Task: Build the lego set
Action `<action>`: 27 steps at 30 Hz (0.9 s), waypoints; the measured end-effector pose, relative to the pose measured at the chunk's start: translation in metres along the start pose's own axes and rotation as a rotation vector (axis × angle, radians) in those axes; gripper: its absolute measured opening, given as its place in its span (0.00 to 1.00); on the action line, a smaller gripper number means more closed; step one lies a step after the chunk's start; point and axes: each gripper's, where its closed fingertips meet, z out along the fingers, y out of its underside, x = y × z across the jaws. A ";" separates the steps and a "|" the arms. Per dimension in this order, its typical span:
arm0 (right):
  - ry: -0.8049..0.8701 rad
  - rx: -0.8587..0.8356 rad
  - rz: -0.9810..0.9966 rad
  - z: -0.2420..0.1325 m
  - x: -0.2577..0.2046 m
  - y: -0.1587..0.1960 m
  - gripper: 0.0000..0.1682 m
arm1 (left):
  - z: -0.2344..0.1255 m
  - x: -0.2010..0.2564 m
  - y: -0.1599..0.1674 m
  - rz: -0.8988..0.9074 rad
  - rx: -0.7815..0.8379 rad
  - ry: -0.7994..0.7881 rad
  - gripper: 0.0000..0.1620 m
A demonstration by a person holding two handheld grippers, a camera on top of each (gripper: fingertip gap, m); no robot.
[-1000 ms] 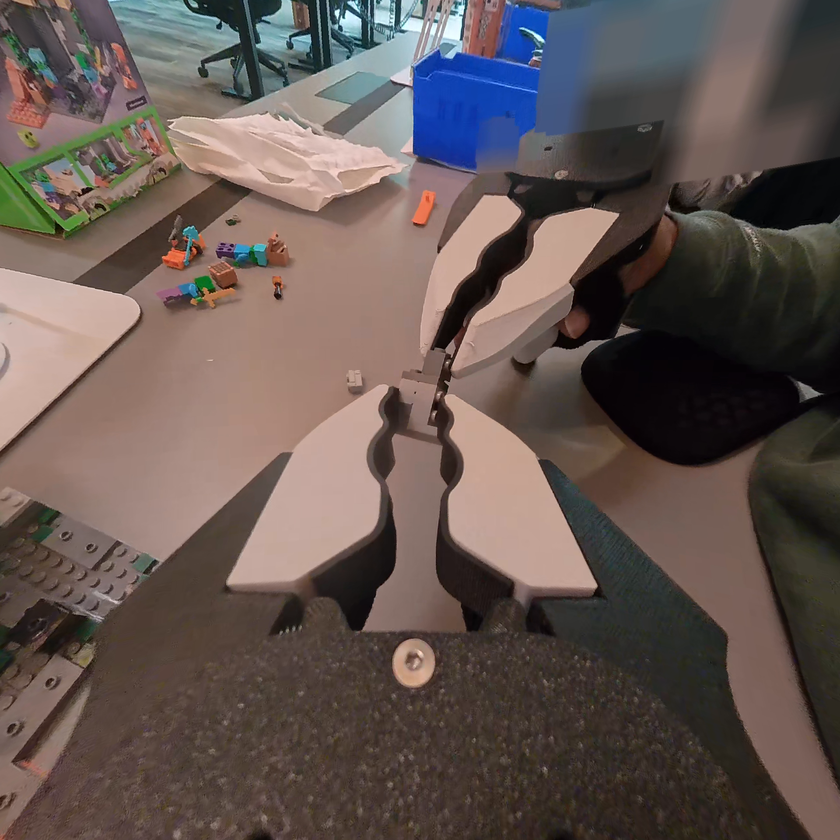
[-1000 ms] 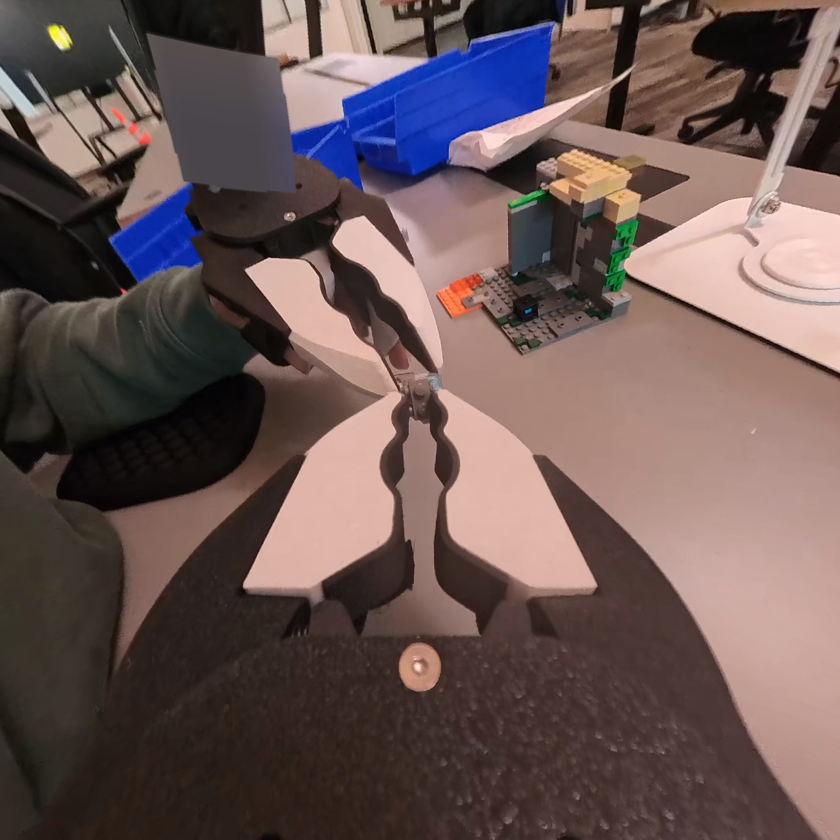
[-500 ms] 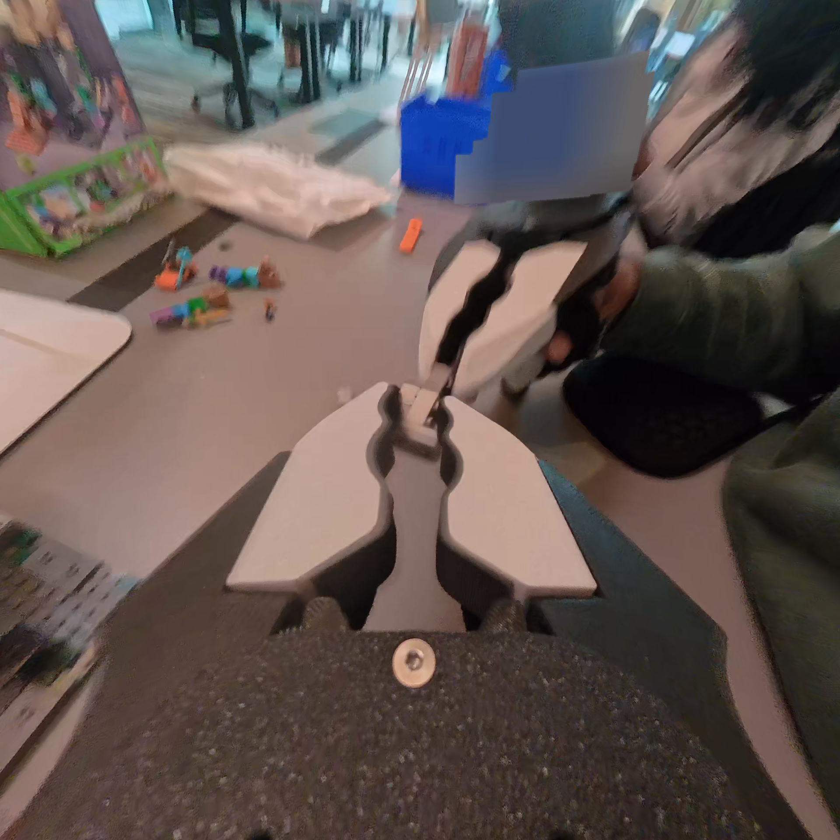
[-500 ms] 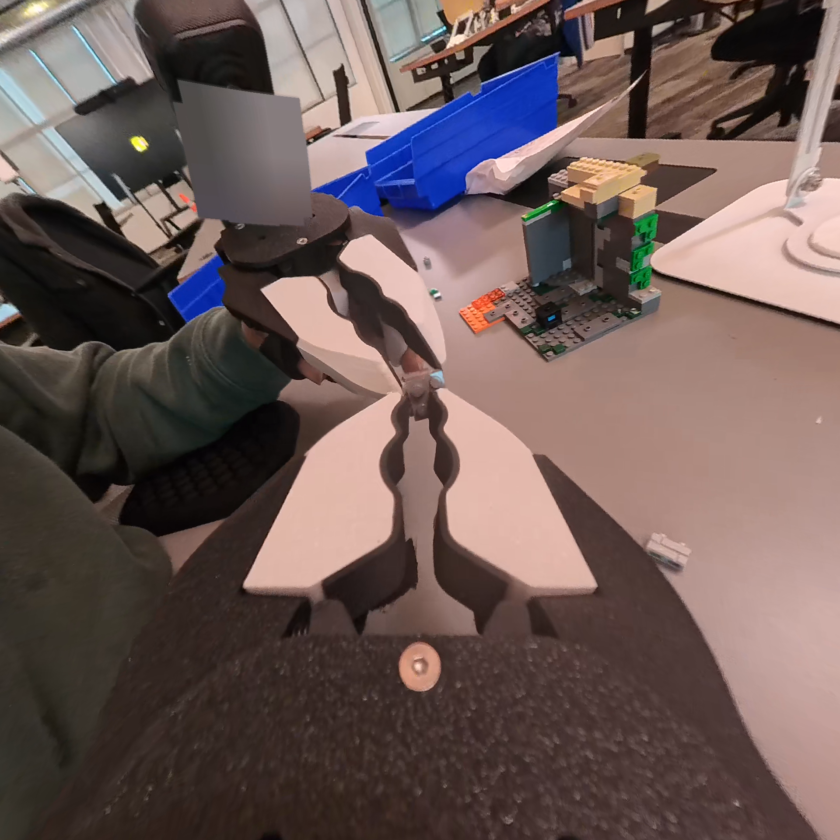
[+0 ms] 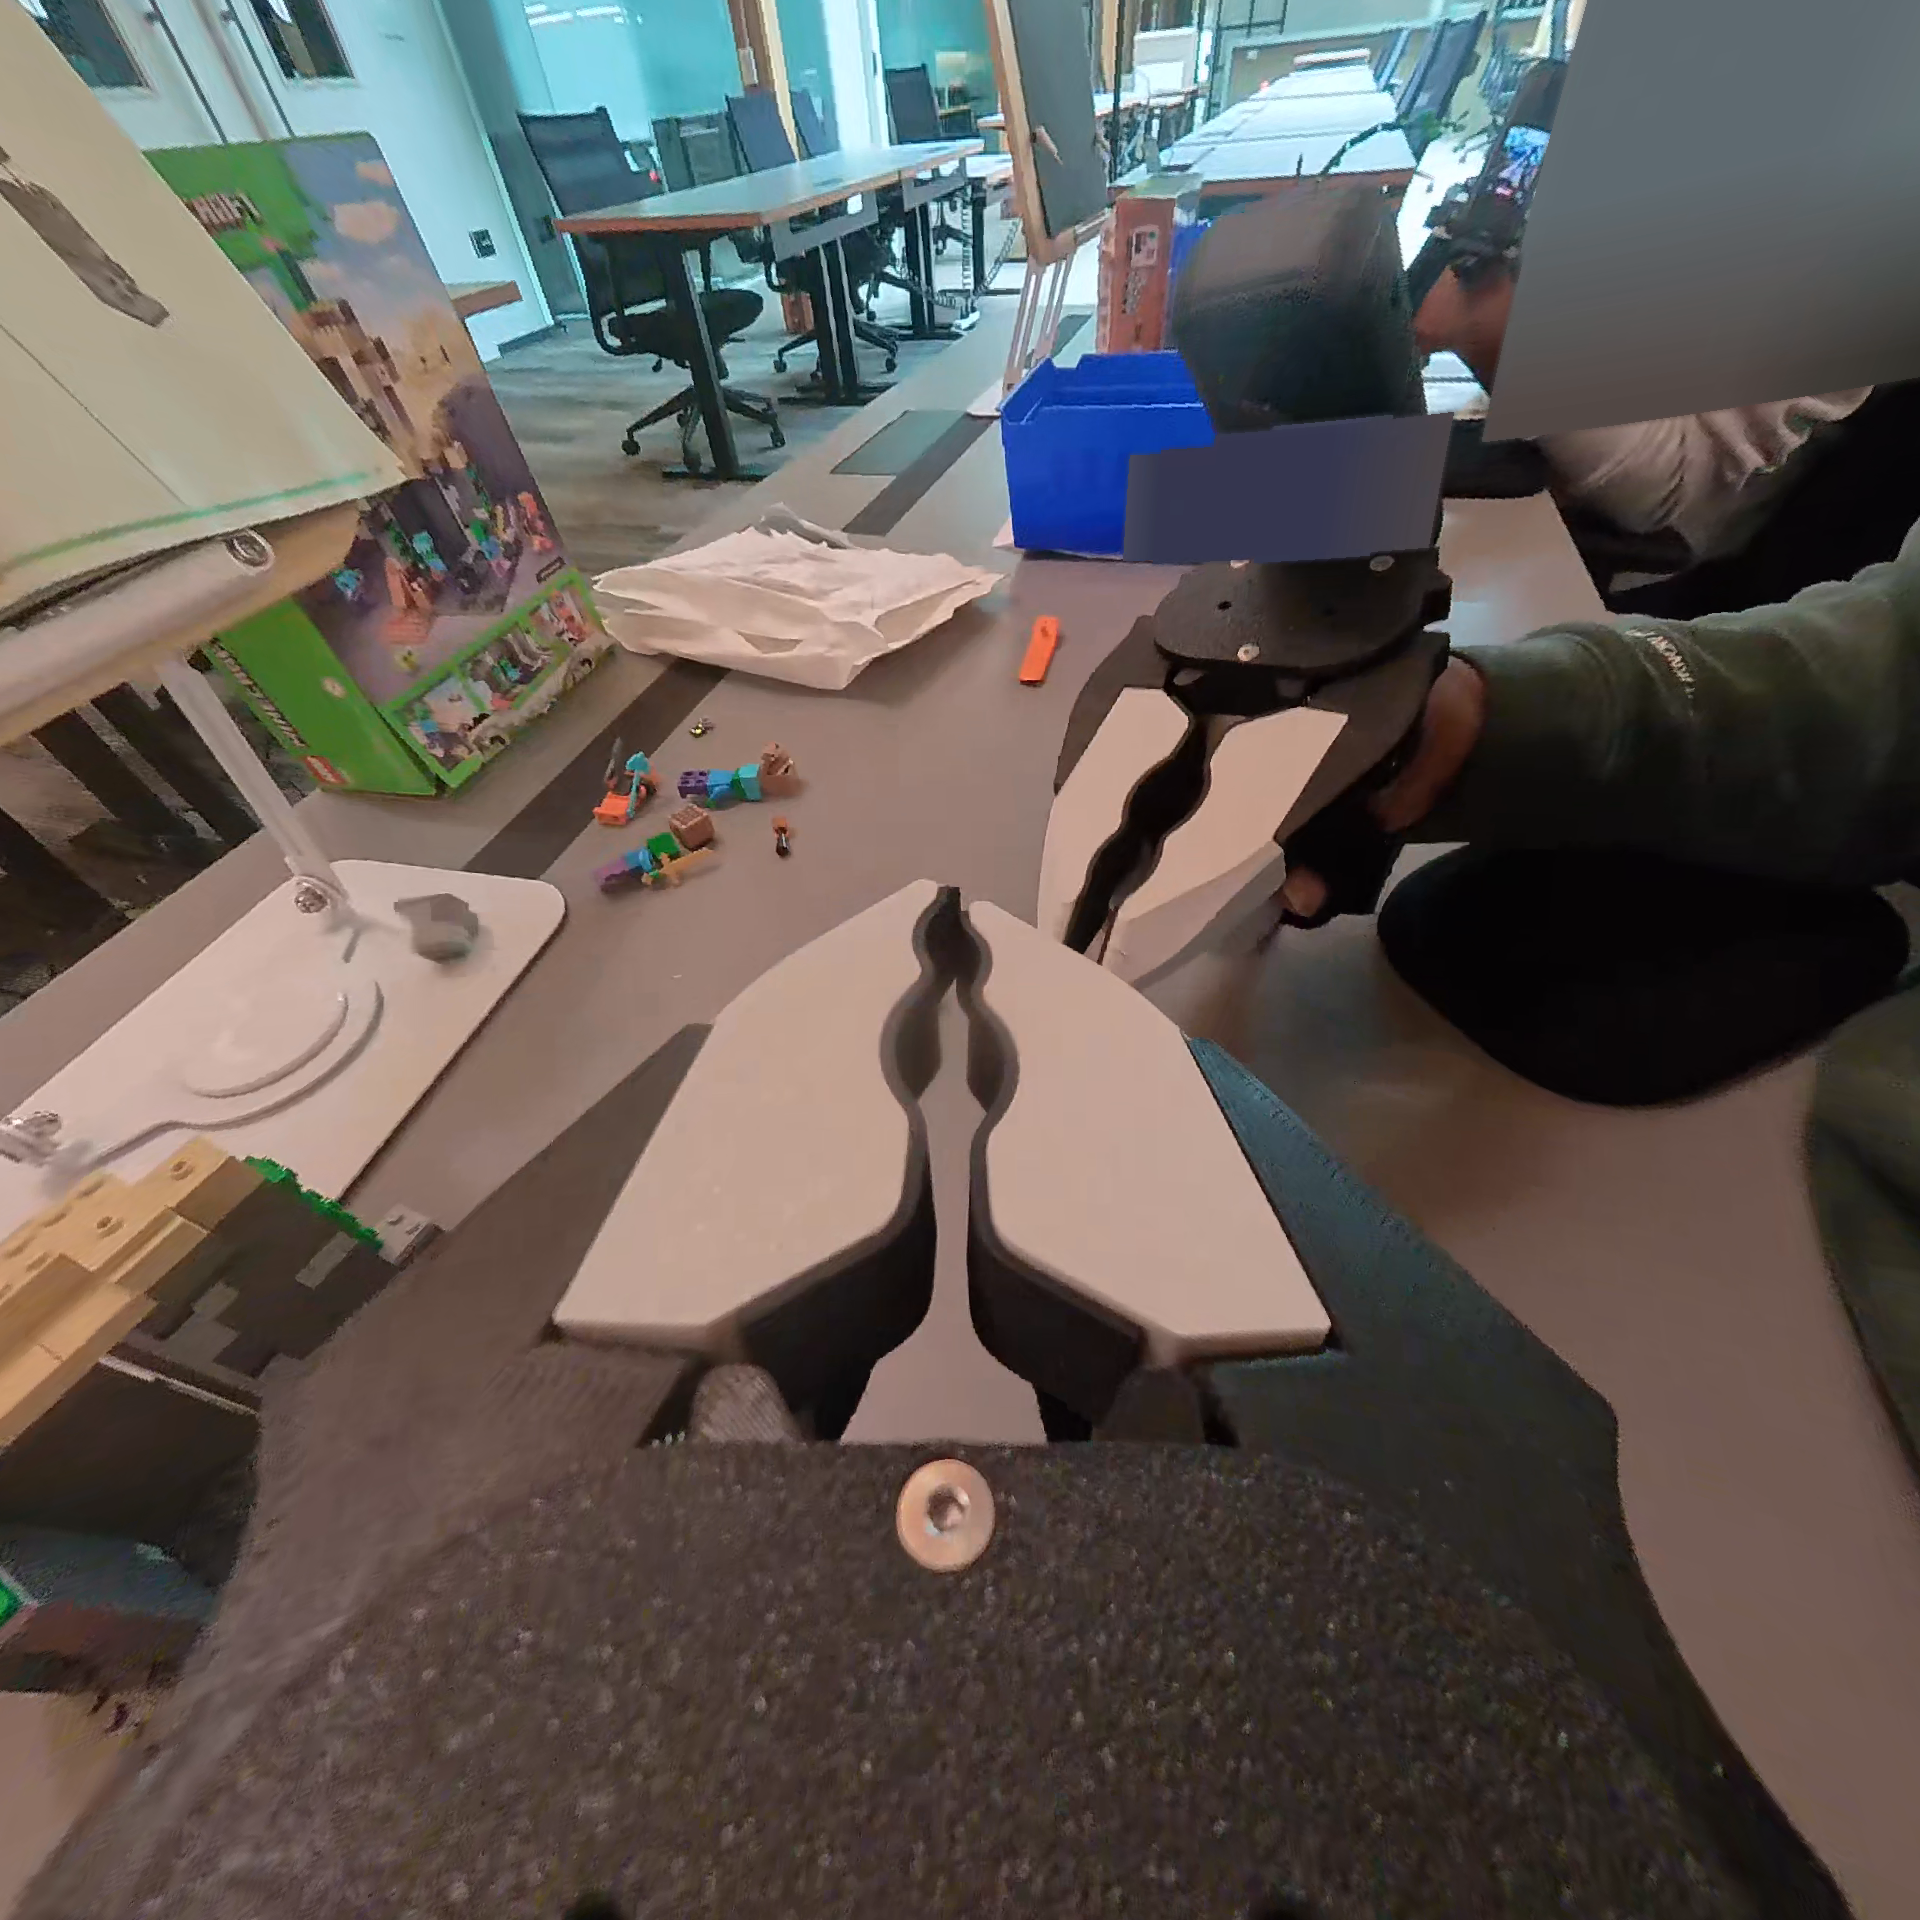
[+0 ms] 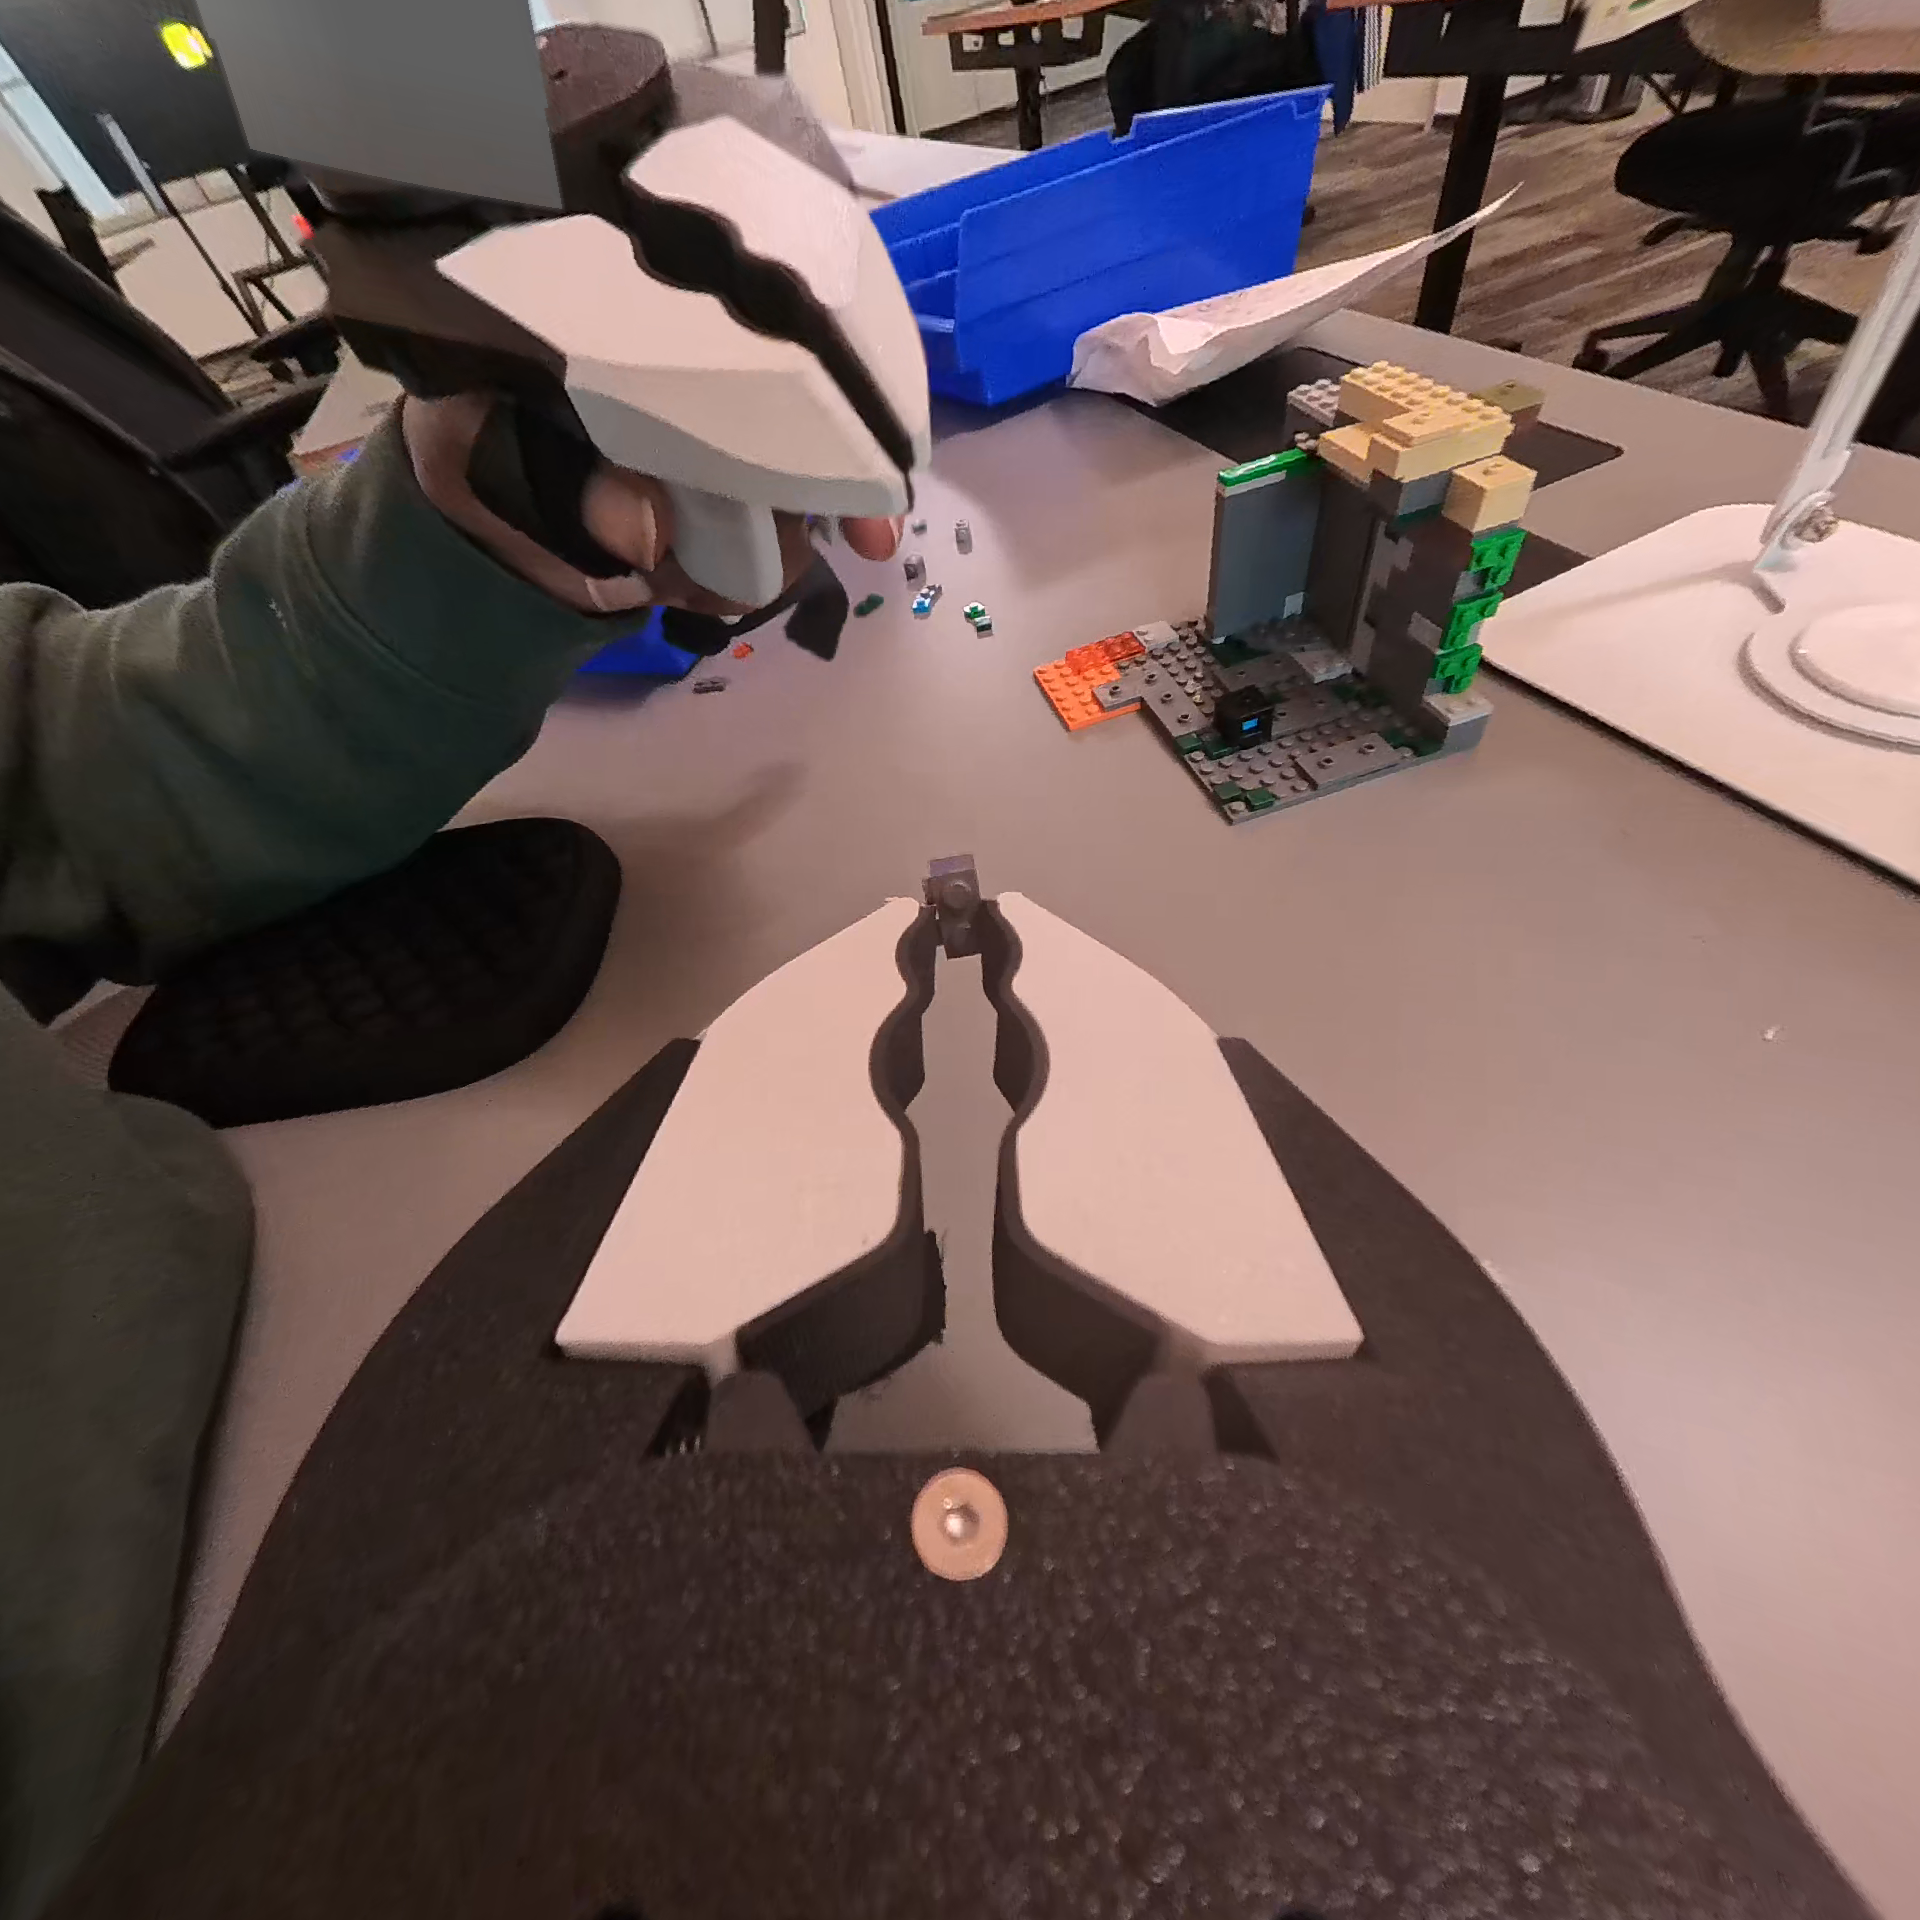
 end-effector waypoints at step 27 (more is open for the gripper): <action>0.116 0.032 0.004 -0.024 0.041 0.005 0.05 | 0.039 -0.019 0.065 -0.128 -0.185 -0.036 0.15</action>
